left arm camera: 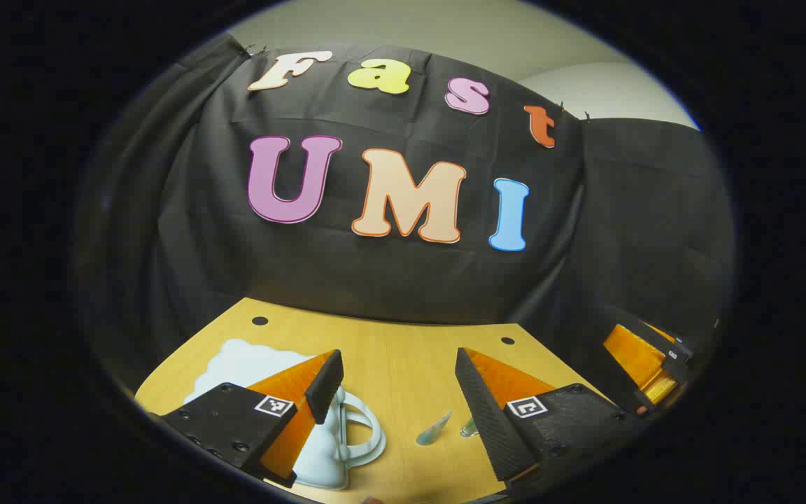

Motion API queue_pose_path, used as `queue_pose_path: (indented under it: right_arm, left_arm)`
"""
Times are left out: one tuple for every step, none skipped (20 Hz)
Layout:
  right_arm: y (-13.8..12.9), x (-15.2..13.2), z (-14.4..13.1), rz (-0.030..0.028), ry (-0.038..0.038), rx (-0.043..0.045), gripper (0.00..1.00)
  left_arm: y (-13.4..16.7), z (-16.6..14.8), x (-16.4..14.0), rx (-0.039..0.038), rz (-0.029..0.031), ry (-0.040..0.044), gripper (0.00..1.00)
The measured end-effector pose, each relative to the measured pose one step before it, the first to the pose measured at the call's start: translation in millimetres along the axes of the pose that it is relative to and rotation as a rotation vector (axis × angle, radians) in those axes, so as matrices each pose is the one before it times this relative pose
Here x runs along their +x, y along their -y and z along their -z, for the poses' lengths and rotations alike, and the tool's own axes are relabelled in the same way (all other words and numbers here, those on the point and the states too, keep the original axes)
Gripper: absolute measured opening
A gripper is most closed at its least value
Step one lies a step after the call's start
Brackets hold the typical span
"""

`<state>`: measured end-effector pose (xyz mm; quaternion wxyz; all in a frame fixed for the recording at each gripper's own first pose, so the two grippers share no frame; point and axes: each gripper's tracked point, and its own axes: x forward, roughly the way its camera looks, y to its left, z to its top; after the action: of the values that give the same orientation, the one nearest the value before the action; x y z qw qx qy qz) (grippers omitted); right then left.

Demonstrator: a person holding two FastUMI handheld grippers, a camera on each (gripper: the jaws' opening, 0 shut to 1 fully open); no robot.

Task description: First open the suitcase, pack the skin care products into it, and then close the suitcase.

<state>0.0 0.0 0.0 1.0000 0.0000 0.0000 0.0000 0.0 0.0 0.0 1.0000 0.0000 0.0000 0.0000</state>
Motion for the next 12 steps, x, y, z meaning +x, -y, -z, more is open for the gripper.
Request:
queue_pose_path:
  right_arm:
    - [-0.02,1.31,0.38,-0.00205,-0.00178,0.00824,0.96]
    - [-0.94,1.13,1.40,-0.00679,-0.00386,0.00794,0.98]
    - [-1.76,1.58,2.25,-0.00711,-0.00396,0.00309,0.96]
    - [-0.87,2.01,1.39,-0.00729,-0.00601,-0.00217,0.98]
    - [-0.46,1.62,2.33,-0.00598,-0.00565,-0.00466,0.98]
    - [0.34,3.08,1.29,-0.00587,-0.00757,-0.00491,0.98]
    - [-0.11,1.40,1.53,-0.00644,-0.00535,-0.00326,0.98]
    - [-0.56,2.50,-0.06,-0.00582,-0.00308,0.00001,0.97]
    - [-0.87,1.24,0.57,-0.00695,-0.00295,0.00232,0.96]
    - [-0.57,1.48,0.07,-0.00592,-0.00152,0.00178,0.97]
    - [0.38,1.34,0.86,-0.00313,-0.00218,-0.00061,0.96]
    - [1.26,1.89,1.95,-0.00206,-0.00604,-0.00204,0.96]
  left_arm:
    - [-2.83,-0.22,2.05,-0.00156,-0.00795,-0.00310,0.95]
    - [-3.40,0.06,2.05,-0.00025,-0.00929,-0.00135,0.95]
    - [-4.27,0.56,1.50,0.00160,-0.01585,-0.00103,0.95]
    - [-5.33,1.12,1.85,0.00195,-0.01644,-0.00338,0.95]
    - [-4.13,0.49,1.57,-0.00078,-0.01530,-0.00315,0.95]
    - [-3.16,2.36,1.45,-0.00329,-0.01102,-0.00772,0.95]
    - [-2.00,1.34,1.03,-0.00677,-0.00898,-0.00516,0.95]
    - [-2.59,1.85,1.87,-0.00816,-0.00820,-0.00597,0.95]
    - [-1.93,2.03,2.08,-0.00456,-0.00667,-0.00789,0.95]
    - [-3.31,2.59,2.04,0.00065,-0.01014,-0.00541,0.94]
    - [-4.13,0.74,2.00,0.00611,-0.01272,-0.00469,0.94]
    - [-5.96,0.54,2.25,0.00673,-0.01353,-0.00435,0.95]
